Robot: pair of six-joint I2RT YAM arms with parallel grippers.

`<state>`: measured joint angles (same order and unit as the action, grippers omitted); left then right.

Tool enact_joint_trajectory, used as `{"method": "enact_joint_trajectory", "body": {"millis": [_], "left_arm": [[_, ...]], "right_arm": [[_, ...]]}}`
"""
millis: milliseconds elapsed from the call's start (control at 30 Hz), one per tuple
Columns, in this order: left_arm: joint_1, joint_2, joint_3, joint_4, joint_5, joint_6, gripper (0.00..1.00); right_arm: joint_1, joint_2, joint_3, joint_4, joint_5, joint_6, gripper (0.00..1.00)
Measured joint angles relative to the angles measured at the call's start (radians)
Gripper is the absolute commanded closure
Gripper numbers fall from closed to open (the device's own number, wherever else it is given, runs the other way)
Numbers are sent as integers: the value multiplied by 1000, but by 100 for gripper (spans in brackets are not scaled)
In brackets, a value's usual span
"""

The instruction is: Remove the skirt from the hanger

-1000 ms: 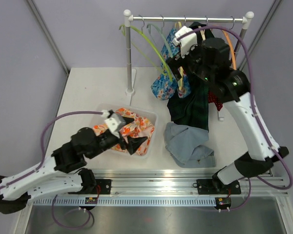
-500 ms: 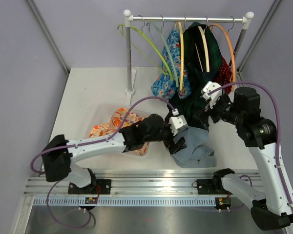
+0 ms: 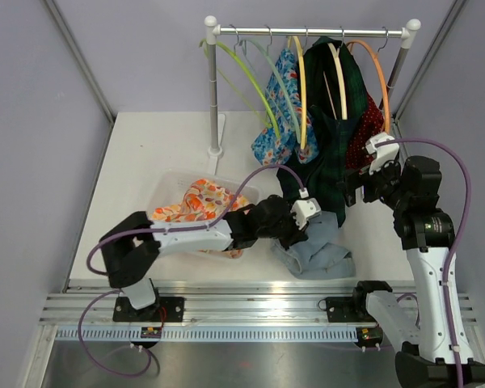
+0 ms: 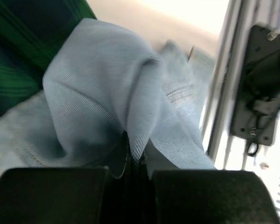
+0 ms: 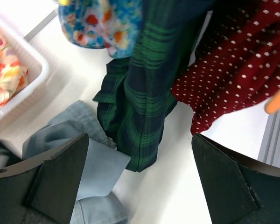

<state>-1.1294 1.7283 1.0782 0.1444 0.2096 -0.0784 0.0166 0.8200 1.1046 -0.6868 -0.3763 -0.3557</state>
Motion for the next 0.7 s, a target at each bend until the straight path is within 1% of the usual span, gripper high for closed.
{"method": "enact_joint_trajectory", "body": {"millis": [133, 233, 400, 467, 567, 633, 700], "left_arm": [[-12, -238, 24, -130, -64, 67, 100], [-20, -428, 143, -246, -137, 134, 100], [-23, -655, 353, -330, -302, 260, 100], [-10, -711, 425, -352, -376, 314, 100], [25, -748, 499, -386, -460, 372, 100], [58, -763, 498, -394, -507, 396, 100], [85, -775, 458, -420, -533, 400, 100]], "right_arm": [[-60, -2, -39, 57, -3, 66, 0], [-89, 0, -78, 95, -10, 108, 0], [-109, 8, -130, 122, -12, 144, 1], [-109, 9, -138, 127, -15, 151, 1], [-109, 9, -145, 140, -18, 155, 1], [-111, 9, -148, 145, -18, 155, 1], [-113, 9, -151, 146, -18, 155, 1]]}}
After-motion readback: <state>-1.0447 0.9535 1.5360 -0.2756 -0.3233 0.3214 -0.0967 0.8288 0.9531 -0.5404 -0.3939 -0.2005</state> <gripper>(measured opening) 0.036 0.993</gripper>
